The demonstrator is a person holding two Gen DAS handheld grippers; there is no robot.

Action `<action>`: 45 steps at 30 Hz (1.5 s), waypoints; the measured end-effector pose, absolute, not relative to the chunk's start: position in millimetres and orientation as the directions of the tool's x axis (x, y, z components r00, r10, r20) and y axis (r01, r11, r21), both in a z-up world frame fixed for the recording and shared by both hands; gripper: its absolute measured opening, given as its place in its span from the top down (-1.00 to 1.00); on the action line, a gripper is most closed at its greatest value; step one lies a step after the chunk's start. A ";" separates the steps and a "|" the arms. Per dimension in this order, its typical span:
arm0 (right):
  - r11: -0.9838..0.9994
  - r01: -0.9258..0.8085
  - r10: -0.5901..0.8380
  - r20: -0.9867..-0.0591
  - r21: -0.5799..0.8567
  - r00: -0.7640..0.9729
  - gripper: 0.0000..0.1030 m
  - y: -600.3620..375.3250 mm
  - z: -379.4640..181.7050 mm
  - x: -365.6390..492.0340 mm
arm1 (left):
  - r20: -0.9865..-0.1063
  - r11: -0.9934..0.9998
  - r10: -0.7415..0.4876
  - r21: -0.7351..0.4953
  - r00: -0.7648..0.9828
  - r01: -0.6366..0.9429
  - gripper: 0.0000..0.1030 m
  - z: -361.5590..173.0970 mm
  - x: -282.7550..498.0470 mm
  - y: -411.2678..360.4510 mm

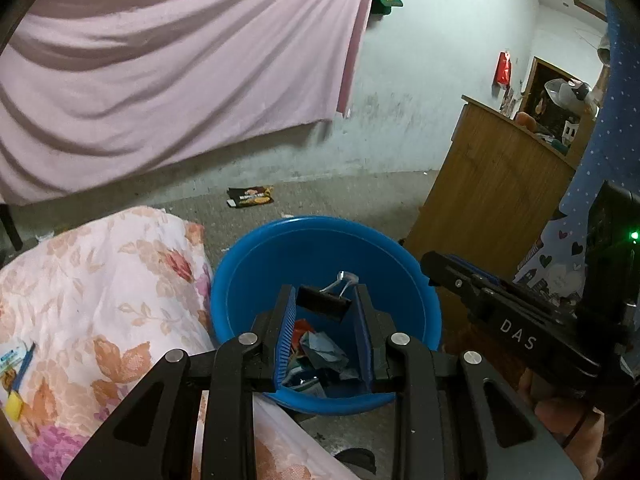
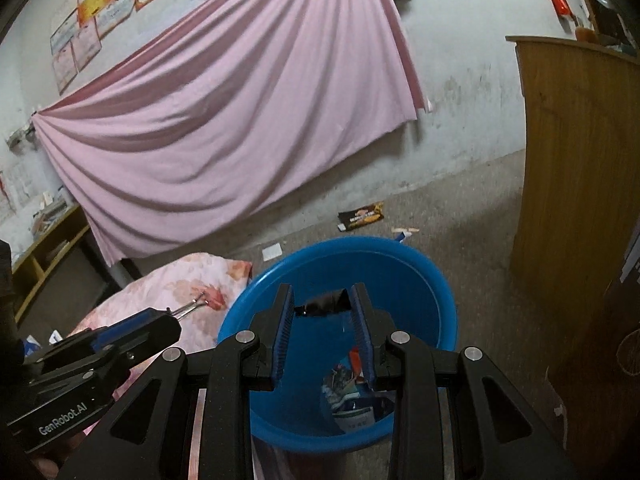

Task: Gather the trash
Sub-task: 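Open the left gripper to drop the binder clip into the basin, then move both tools back over the bed toward the toothpaste tube and yellow cylinder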

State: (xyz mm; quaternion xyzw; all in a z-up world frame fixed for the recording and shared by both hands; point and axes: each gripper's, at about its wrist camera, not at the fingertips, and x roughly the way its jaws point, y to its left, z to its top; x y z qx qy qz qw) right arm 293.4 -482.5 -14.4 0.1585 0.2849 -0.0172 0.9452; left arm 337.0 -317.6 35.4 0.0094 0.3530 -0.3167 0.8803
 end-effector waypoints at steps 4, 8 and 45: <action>0.947 0.123 0.066 -0.557 0.296 0.828 0.46 -483.6 -17.0 296.1 | -0.644 0.800 -0.548 -0.218 0.533 0.559 0.52 31.4 340.4 -318.9; 0.946 0.123 0.069 -0.558 0.299 0.827 0.46 -484.8 -18.2 296.5 | -0.645 0.801 -0.547 -0.219 0.534 0.557 0.51 31.4 340.2 -317.4; 0.964 -0.019 0.108 -0.324 0.266 0.940 0.09 -435.0 24.8 294.2 | -0.443 0.924 -0.381 -0.140 0.812 0.356 0.14 101.1 312.1 -197.8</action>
